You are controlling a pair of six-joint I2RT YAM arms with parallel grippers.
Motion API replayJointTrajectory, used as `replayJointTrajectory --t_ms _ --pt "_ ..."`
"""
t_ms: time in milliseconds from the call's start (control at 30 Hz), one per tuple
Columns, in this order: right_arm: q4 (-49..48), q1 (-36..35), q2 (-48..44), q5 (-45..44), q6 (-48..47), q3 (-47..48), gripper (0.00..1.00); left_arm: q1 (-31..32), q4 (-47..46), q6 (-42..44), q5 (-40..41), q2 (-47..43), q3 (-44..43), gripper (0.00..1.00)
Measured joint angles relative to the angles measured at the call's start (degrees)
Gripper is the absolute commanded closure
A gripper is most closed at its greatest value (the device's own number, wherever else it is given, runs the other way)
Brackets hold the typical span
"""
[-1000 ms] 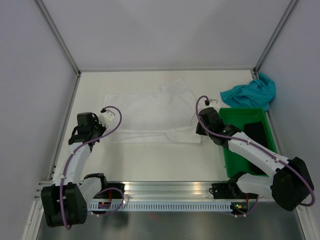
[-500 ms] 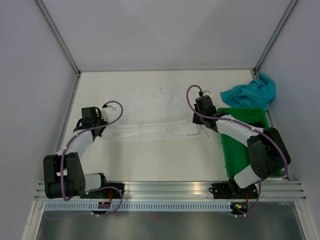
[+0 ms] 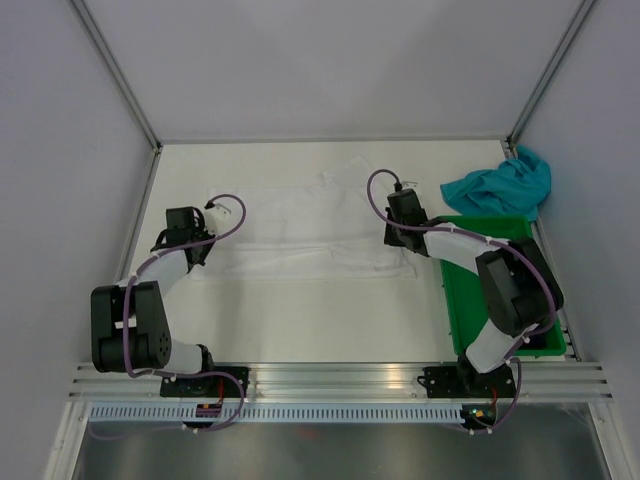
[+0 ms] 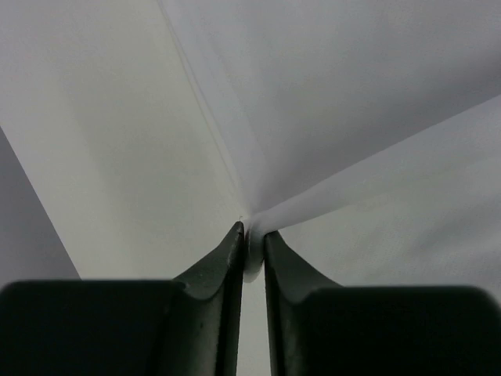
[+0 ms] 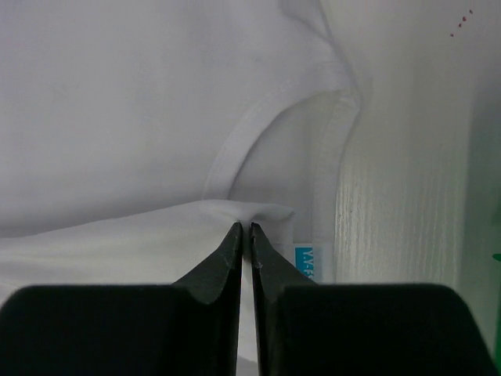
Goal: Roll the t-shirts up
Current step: Fold the tshirt
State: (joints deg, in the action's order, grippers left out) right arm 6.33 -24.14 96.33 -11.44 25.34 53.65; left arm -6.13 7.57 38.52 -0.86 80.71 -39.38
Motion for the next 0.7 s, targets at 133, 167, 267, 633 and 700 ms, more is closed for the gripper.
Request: replayJointTrajectory --t_ms 133,167,267,633,700 --pt "0.52 0.04 1.03 -1.20 -1.16 1.70 0.55 -0.02 -0.61 -0.72 1.70 1.79 -0.07 0.52" --pt "0.98 0.04 1.05 -1.86 -1.66 2.16 0.52 -0.07 -0.68 -1.03 2.34 2.01 -0.07 0.49" --pt "1.92 0.09 0.39 -4.07 -3.15 3.02 0.52 -0.17 -0.68 -1.92 4.33 2.08 -0.37 0.41" --pt "6.14 -3.65 -16.22 -6.56 -4.55 -3.30 0.92 -0.26 3.15 -4.76 4.66 -9.79 -1.90 0.53" --pt "6.32 -4.79 -17.14 -4.81 -3.65 -6.16 0.94 -0.26 3.58 -4.76 3.04 -11.23 -1.55 0.63"
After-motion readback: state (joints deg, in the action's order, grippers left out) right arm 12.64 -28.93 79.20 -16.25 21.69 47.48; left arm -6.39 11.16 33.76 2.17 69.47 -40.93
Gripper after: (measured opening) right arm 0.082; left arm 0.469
